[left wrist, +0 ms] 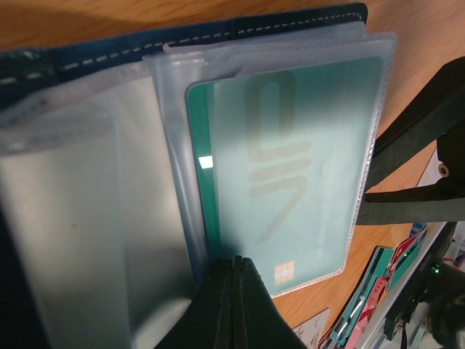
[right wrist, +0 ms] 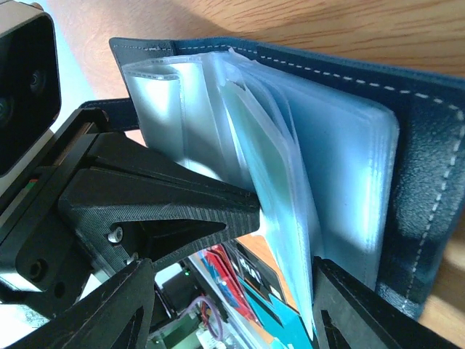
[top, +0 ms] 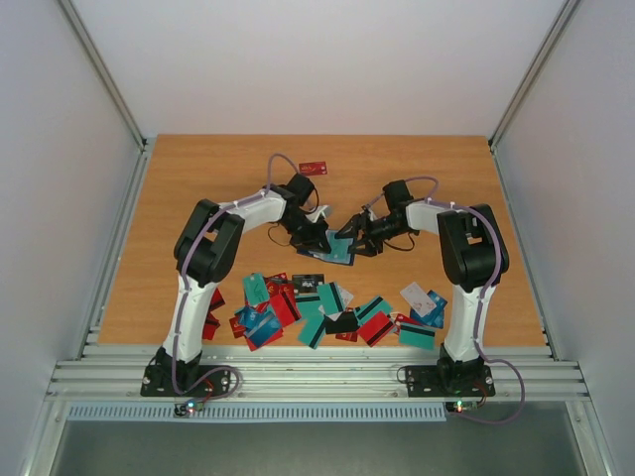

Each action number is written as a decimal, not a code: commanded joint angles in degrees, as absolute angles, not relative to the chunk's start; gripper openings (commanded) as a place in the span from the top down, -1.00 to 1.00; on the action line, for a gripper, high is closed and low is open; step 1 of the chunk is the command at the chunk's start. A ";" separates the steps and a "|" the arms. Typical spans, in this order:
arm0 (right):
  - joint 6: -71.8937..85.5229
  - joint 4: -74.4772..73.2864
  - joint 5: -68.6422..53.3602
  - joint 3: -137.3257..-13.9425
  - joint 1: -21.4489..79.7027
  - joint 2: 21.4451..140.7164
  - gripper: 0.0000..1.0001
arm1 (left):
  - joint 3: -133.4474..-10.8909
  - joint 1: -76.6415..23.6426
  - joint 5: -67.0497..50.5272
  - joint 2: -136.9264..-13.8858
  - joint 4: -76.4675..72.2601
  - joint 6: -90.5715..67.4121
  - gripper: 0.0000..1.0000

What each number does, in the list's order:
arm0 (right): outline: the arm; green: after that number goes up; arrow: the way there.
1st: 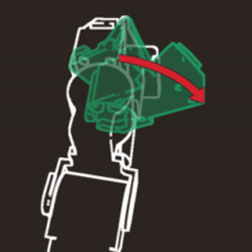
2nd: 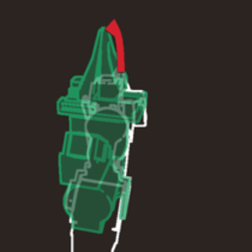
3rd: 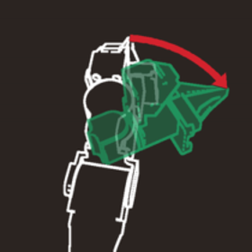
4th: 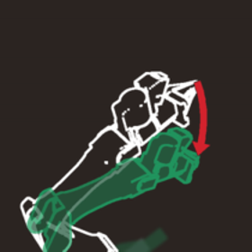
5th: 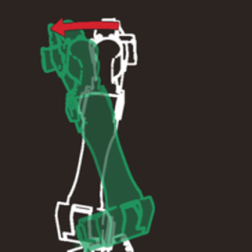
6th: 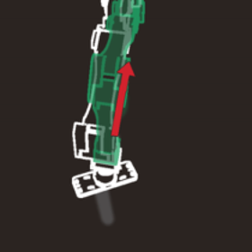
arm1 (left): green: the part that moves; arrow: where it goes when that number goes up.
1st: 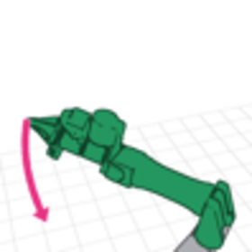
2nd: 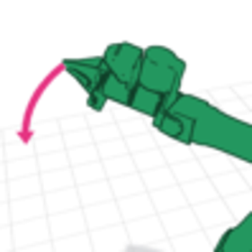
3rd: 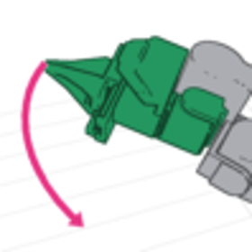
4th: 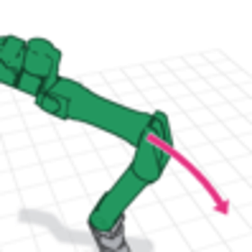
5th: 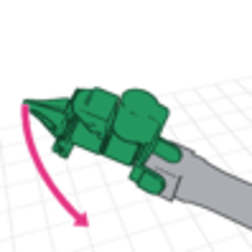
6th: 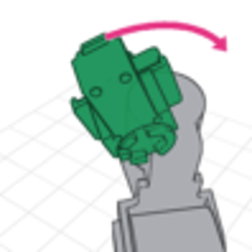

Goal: Put the credit cards into the card holder

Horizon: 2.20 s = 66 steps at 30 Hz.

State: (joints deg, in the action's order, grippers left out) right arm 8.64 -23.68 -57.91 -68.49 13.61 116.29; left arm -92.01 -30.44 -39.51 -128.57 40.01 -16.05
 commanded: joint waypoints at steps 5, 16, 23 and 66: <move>6.77 -25.59 -58.05 -70.79 14.32 115.45 -0.20 | -90.36 -31.29 -38.64 -124.94 39.33 -19.94 1.00; 8.24 -24.57 -58.10 -73.01 16.11 116.80 -0.20 | -88.38 -29.51 -39.08 -113.47 41.41 -26.73 0.97; 9.52 -24.25 -58.10 -75.55 17.71 117.61 -0.21 | -83.27 -27.64 -36.65 -104.68 40.72 -31.48 0.95; 2.28 -38.27 -50.17 -88.58 24.34 118.99 -0.24 | -64.44 -21.77 -28.11 -88.44 38.50 -25.94 0.94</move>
